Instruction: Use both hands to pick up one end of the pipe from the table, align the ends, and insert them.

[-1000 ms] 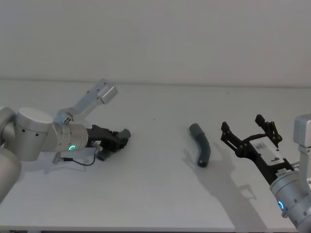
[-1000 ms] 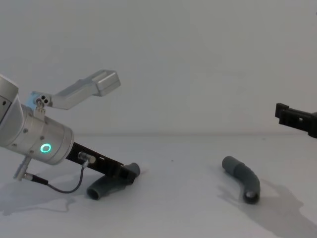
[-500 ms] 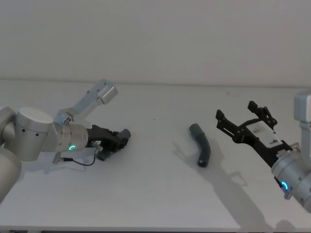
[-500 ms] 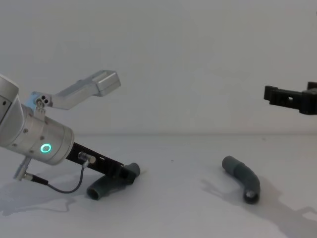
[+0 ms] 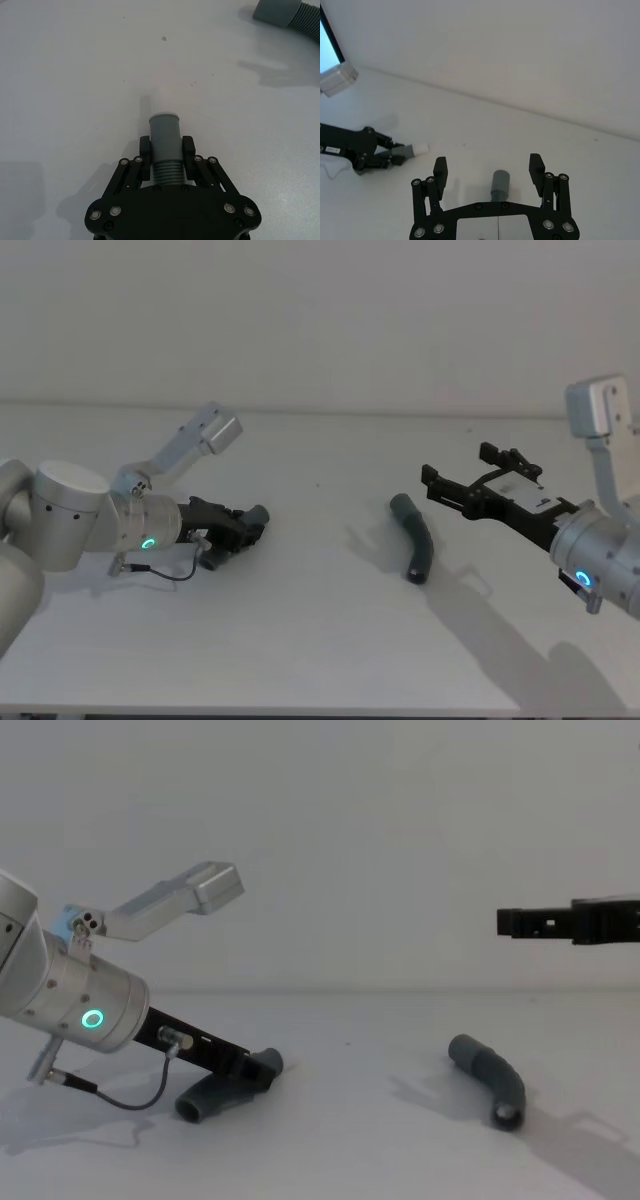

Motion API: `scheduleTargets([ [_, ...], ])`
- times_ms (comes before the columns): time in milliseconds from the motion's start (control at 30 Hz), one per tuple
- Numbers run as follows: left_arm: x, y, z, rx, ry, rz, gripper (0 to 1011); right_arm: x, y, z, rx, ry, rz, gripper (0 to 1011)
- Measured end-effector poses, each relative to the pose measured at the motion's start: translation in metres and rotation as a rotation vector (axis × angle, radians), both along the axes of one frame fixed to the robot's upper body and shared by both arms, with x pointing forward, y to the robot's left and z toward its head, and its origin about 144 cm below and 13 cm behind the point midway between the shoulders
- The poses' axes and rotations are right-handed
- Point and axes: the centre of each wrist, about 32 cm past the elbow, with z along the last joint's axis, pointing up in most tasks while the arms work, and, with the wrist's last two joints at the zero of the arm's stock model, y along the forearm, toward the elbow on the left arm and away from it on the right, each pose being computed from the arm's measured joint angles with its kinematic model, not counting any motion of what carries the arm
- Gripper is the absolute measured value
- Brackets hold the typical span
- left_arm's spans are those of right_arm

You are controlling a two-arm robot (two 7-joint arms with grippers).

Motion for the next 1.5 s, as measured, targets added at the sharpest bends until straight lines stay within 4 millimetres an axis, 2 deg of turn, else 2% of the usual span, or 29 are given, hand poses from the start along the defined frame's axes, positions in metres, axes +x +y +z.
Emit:
scheduleTargets([
  [533, 0.0, 0.0, 0.0, 0.0, 0.0, 0.0, 365, 0.026, 0.003, 0.004, -0.08, 0.101, 0.034, 1000],
  [1500, 0.0, 0.0, 0.0, 0.0, 0.0, 0.0, 365, 0.042, 0.015, -0.016, -0.155, 0.203, 0.051, 1001],
])
